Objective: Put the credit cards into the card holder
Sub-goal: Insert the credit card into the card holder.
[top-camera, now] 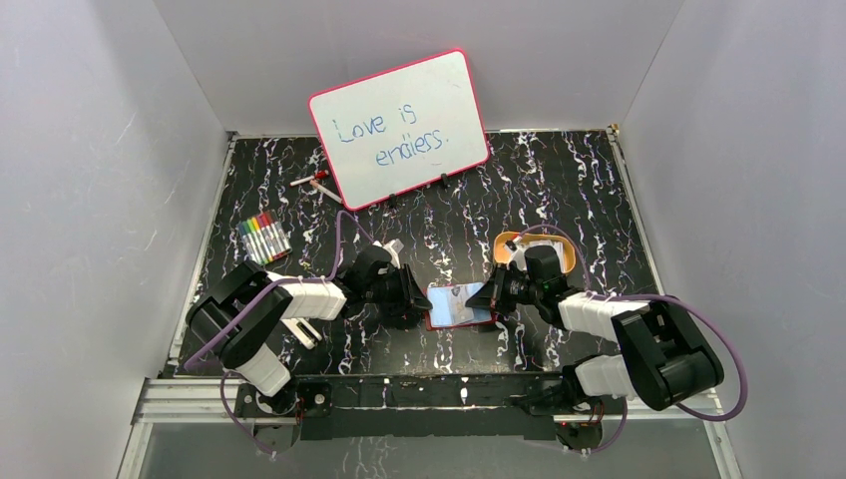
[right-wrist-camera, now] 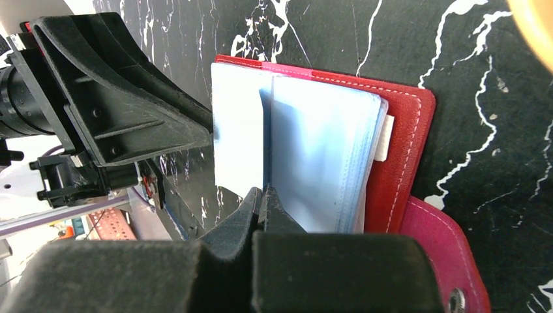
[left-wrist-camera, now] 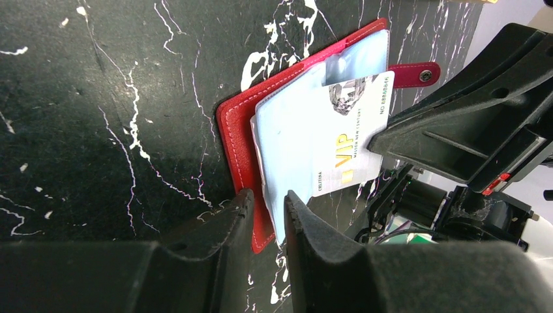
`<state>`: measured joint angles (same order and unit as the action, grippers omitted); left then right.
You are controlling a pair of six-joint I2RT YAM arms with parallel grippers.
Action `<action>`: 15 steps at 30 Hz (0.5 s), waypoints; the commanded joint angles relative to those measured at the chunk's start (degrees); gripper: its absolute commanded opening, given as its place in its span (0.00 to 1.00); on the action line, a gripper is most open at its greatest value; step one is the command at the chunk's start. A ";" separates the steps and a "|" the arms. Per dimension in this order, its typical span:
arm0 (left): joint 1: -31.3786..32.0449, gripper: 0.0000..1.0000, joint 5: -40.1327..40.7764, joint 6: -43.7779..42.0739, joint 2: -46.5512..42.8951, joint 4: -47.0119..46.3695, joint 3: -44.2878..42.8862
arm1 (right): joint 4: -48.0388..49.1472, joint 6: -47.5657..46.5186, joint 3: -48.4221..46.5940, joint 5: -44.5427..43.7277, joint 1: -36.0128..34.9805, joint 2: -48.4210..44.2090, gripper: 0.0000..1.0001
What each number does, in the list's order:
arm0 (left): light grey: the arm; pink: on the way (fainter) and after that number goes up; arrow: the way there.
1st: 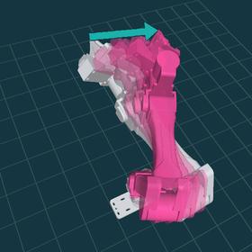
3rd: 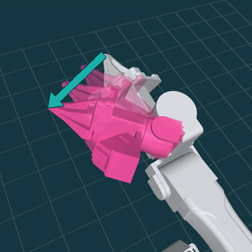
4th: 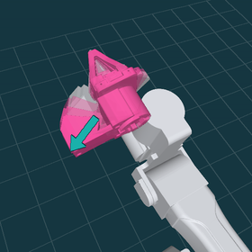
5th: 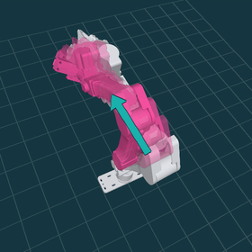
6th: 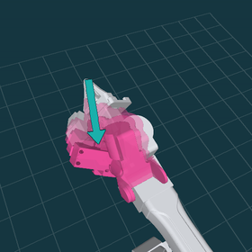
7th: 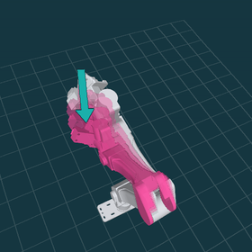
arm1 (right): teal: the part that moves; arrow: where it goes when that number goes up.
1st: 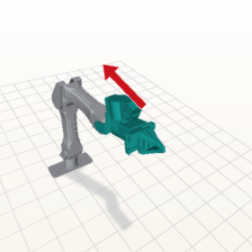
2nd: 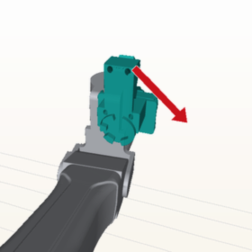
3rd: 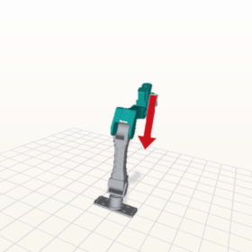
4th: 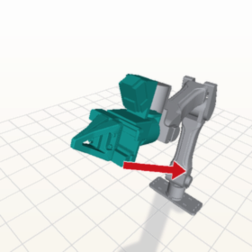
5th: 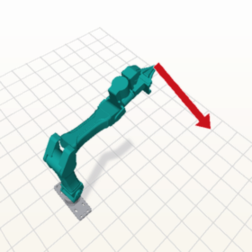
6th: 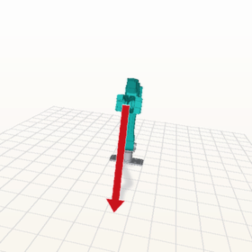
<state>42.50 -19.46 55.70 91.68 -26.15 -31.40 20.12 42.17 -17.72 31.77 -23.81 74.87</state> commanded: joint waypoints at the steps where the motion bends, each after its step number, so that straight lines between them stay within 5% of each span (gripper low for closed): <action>1: 0.17 0.22 0.28 -0.61 1.60 2.27 -0.25 | 5.00 1.88 1.34 1.18 -0.18 0.28 0.00; 15: 0.19 0.21 0.15 -0.43 1.93 2.09 -0.24 | 8.73 4.67 4.60 -4.82 -0.18 -2.72 0.00</action>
<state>42.48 -19.75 55.96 92.27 -26.76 -31.46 25.30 46.17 -14.41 29.80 -23.81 73.87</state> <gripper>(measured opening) 0.215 0.011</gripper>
